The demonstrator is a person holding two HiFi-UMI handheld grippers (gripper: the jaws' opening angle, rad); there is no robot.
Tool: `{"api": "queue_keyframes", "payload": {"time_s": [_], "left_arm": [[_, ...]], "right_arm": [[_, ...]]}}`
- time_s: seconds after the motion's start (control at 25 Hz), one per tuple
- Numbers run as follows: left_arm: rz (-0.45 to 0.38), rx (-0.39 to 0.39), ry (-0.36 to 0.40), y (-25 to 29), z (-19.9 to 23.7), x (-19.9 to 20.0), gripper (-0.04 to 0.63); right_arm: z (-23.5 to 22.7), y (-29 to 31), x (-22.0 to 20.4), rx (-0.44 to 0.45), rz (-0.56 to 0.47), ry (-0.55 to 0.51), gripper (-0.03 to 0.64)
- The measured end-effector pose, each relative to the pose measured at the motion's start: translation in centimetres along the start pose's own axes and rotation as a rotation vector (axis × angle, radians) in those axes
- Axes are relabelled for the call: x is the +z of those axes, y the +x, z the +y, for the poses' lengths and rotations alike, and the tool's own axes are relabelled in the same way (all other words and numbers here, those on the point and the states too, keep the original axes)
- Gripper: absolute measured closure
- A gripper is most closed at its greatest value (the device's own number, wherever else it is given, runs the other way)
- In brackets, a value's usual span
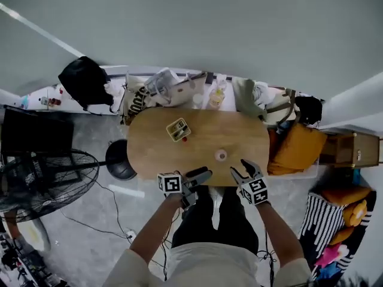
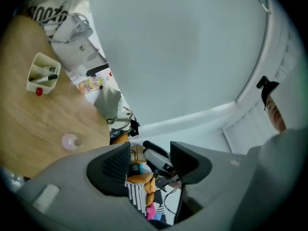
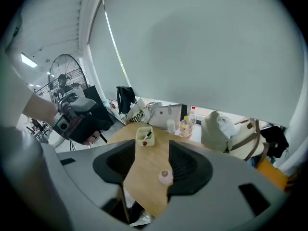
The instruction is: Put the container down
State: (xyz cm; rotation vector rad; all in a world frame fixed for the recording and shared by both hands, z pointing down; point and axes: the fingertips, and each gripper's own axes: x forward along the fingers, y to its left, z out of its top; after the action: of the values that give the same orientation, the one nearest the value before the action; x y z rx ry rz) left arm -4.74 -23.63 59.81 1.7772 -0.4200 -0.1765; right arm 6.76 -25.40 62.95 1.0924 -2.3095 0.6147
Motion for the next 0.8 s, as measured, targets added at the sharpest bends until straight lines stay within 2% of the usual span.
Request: {"api": "queue_keyframes", "payload": {"time_s": [0.2, 0.32, 0.52, 0.68, 0.8], "left_arm": [[0.071, 0.057, 0.177, -1.9, -7.7, -2.8, 0.364], [0.074, 0.104, 0.308, -2.5, -11.0, -1.9, 0.385], [0.025, 0.237, 0.541, -3.9, -16.3, -0.4, 0.476], [-0.031, 0.298, 0.664, -4.7, -20.6, 0.6, 0.517], [-0.067, 0.345, 0.731, -4.7, -22.6, 0.5, 0.522]], "right_arm": [[2.3, -8.5, 3.2, -0.058, -0.05, 0.046, 0.47], [3.3, -11.7, 5.8, -0.083, -0.095, 0.04, 0.5], [4.8, -17.3, 9.1, -0.116, -0.139, -0.037, 0.529], [4.7, -21.9, 13.0, -0.136, -0.215, -0.088, 0.554], [3.8, -25.0, 14.8, -0.136, -0.27, -0.107, 0.574]]}}
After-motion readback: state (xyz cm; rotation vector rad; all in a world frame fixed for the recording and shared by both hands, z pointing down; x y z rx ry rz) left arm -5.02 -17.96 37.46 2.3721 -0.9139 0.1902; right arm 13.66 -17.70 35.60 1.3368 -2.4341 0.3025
